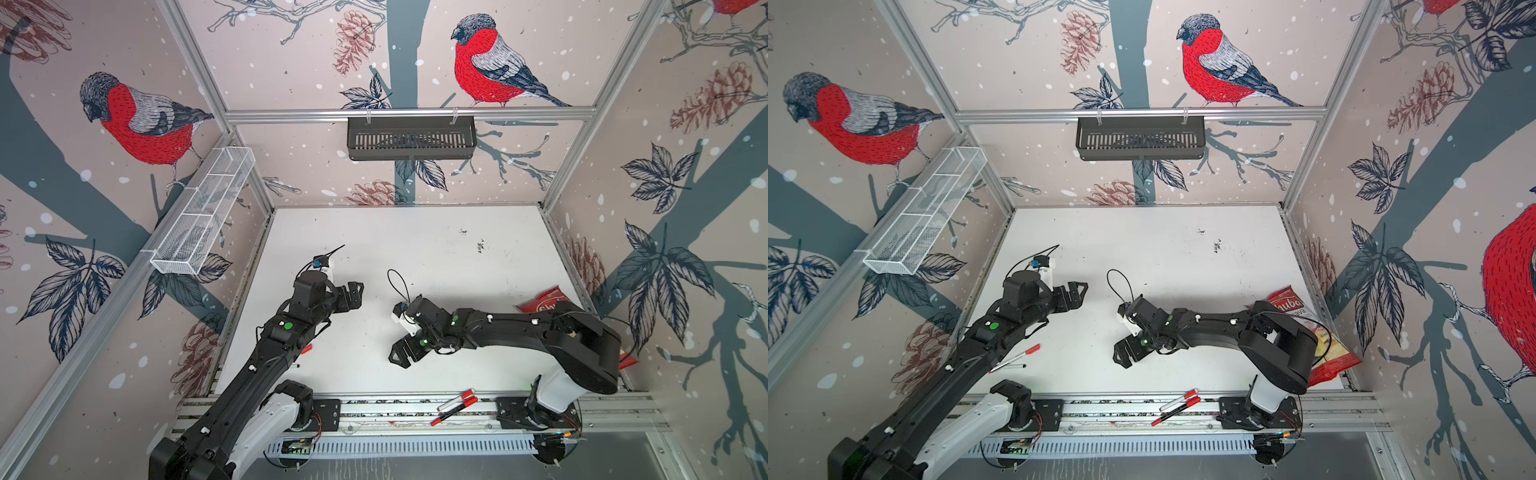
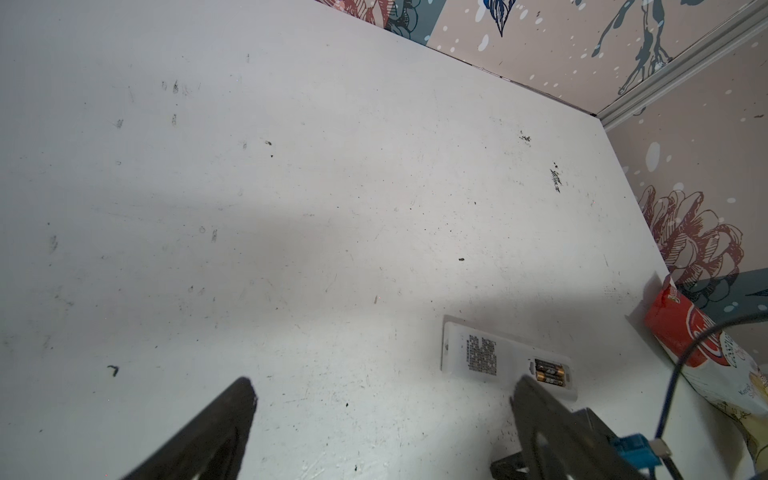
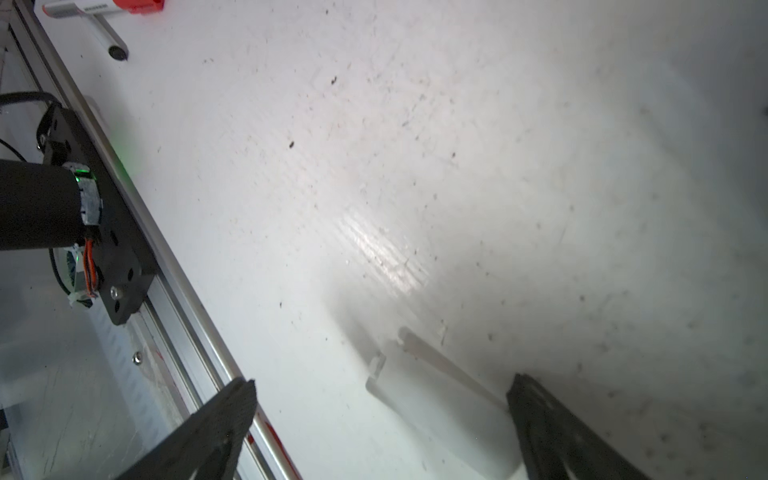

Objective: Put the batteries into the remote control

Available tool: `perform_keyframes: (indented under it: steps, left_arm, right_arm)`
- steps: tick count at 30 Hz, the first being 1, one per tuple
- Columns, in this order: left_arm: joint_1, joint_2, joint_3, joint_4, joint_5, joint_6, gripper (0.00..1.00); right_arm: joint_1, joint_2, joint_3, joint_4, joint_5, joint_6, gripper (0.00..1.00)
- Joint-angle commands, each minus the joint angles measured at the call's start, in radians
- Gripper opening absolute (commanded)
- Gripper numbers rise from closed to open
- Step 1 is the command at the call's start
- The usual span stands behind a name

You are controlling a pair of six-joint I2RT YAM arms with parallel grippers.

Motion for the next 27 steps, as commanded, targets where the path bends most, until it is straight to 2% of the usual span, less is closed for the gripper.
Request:
perform_keyframes:
  steps: [1,8,12,19,24,27]
  left_arm:
    - [0.001,-0.011,-0.005,0.005,0.0,0.009,0.97]
    - [0.001,-0.016,-0.01,0.013,0.01,0.007,0.97]
    - [0.001,-0.011,-0.014,0.021,0.018,0.003,0.97]
    - [0.001,-0.031,-0.016,0.013,0.003,0.001,0.97]
    - [0.002,-0.026,-0.017,0.017,0.007,0.001,0.97]
    - [0.001,-0.029,-0.017,0.016,0.006,0.001,0.97]
  right_arm:
    - [0.028,-0.019,-0.009,-0.104,0.004,0.025,0.99]
    - [0.068,-0.008,0.05,-0.223,0.051,-0.056,0.95]
    - [0.068,0.038,0.102,-0.293,0.178,-0.1,0.94]
    - [0.117,0.095,0.162,-0.335,0.335,-0.197,0.77]
    - [0.165,0.113,0.176,-0.331,0.368,-0.271,0.71]
    - [0.173,0.127,0.186,-0.322,0.372,-0.288,0.62]
